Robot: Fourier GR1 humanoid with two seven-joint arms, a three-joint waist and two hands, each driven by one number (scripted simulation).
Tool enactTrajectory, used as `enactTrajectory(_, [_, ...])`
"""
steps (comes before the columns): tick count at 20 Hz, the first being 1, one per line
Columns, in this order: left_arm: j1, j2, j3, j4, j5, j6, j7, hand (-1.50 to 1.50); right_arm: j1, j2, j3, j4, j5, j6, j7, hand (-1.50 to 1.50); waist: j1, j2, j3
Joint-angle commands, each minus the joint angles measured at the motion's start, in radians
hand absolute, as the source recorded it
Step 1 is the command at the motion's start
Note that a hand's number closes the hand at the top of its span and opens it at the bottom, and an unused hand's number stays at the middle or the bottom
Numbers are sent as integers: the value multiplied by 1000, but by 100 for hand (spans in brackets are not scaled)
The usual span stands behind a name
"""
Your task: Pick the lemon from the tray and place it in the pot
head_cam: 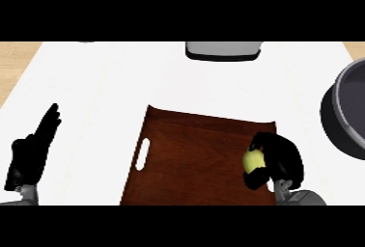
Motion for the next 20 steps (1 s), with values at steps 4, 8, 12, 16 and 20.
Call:
enactTrajectory(4, [44,-18,4,-25,5,-5,-7,0,-333,-112,-149,155,-1,159,-14,150,-1,-5,0])
enactTrajectory(8, [6,-15,11,-21,-10,13,19,0,-266,-195,-132,-26,125,68,8,150,-27,-12,0])
enactTrajectory(12, [-44,9,22,-18,6,-13,76,0,-360,-238,-184,-113,195,68,77,150,-33,-12,0])
enactTrajectory(16, [12,18,35,-24,3,-32,1,0,-430,-219,-309,-95,123,24,46,150,-18,-7,0])
enactTrajectory(20, [-10,-4,41,37,1,-31,-12,0,-405,-239,-400,-65,98,-54,-25,150,-22,-5,0])
